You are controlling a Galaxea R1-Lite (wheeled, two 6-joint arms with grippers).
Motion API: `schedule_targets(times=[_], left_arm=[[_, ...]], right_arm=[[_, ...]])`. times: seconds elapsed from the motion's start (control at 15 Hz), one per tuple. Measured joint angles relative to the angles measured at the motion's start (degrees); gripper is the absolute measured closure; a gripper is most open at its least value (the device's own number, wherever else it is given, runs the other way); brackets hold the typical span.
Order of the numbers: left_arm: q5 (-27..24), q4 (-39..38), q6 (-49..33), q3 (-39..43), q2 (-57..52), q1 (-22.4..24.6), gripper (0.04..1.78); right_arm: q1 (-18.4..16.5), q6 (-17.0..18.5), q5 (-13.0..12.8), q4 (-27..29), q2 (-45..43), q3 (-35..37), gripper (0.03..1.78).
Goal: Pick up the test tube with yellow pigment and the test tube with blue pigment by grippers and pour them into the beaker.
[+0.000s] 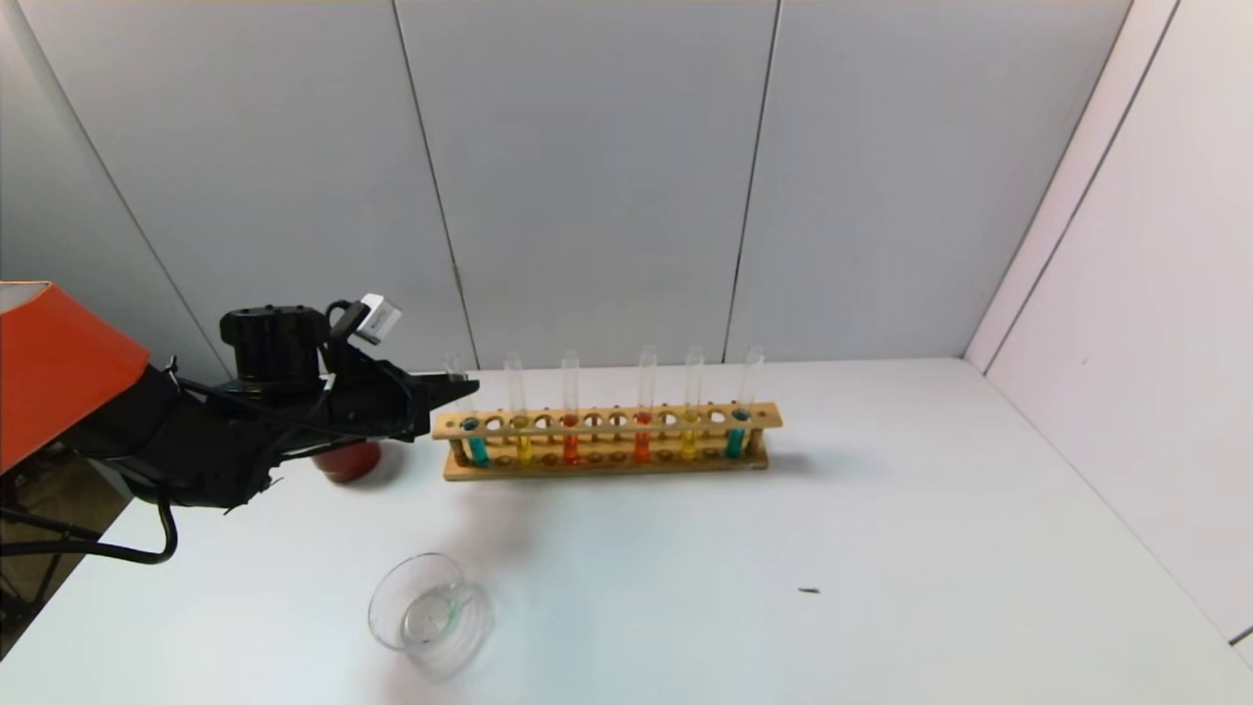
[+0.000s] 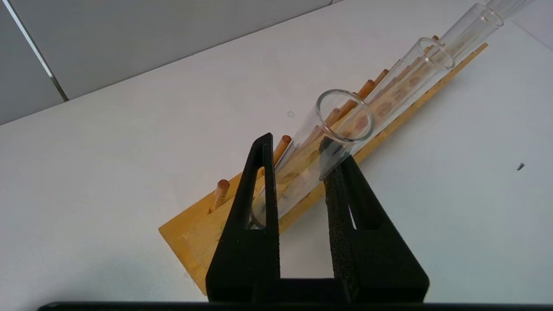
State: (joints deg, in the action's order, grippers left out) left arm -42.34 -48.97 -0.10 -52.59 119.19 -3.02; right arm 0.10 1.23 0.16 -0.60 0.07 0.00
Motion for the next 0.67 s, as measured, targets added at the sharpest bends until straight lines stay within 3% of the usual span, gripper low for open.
schedule_targets(times=[0.67], left_arm=[[1.0,3.4,-0.3,-0.1,-4.6,-1.4,1.46]], right_arm=[[0.0,0.0,0.0,0.0,0.0,0.0,0.07]])
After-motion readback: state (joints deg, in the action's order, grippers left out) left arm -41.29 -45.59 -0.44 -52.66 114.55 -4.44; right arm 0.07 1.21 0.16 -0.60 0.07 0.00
